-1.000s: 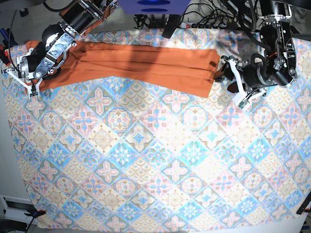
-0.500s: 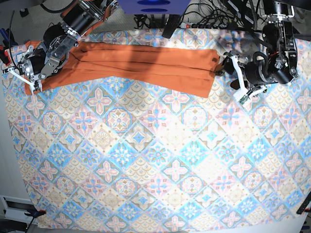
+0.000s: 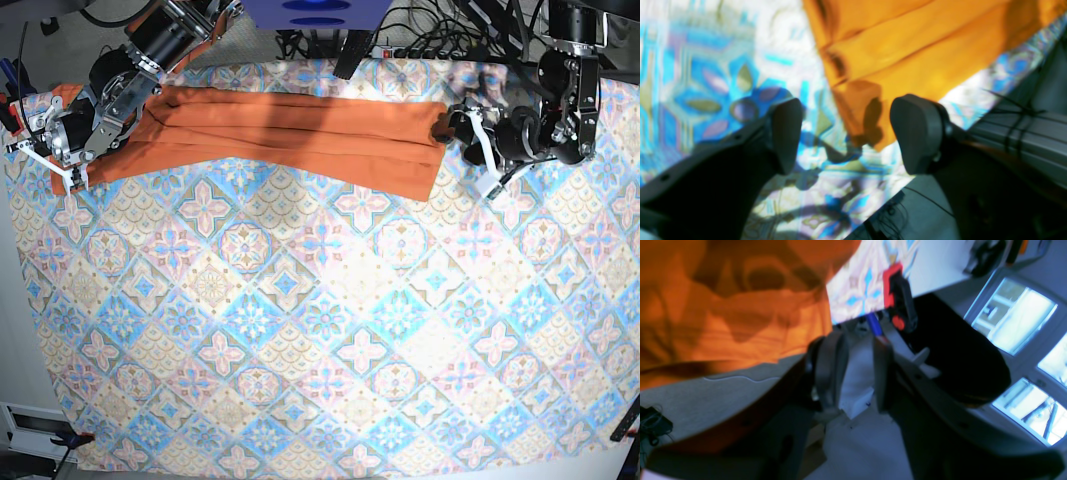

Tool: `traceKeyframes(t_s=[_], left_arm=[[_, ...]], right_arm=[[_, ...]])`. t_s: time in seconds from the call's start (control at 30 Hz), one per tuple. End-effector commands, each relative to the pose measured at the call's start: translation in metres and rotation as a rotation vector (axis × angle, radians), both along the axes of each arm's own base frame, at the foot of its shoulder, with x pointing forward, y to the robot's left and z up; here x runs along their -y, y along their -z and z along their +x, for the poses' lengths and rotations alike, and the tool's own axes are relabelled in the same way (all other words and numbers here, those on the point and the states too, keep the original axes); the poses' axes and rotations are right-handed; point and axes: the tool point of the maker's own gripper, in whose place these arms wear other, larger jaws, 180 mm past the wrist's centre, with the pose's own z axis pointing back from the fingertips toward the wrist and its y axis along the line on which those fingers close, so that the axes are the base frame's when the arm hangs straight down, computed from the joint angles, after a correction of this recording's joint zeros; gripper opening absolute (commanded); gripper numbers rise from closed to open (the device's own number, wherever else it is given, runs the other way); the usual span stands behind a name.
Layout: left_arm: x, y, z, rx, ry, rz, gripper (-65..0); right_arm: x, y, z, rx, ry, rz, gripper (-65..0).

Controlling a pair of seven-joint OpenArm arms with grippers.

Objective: Fold the T-shirt properly
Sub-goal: 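Lift the strip end with the left gripper and pull it inward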

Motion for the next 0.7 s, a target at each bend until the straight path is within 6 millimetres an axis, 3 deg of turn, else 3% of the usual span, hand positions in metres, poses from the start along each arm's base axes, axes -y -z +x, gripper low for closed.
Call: traceKeyframes(t_s=[0.0,0.2,0.43,0.67], left_arm=[[-0.002,-0.007,0.010,0.037,-0.012,-0.016,-20.8],[-0.008,0.004,0.007,0.018,-0.047,-0.025,-20.4],[0.031,0.030,0.005,-0.051,-0.009,-0.109,-20.7],[0.048,0.041,-0.004,-0.087,0.020,-0.135,-20.7]], right_arm=[[0.007,-0.011,0.004,0.017,0.007,-0.035,-47.7],[0.007,-0.011,0.004,0.017,0.007,-0.035,-47.7],[0.006,-0.011,0.005,0.017,0.002,-0.035,-47.7],[0.006,-0.011,0.005,0.017,0.003,-0.037,-47.7]])
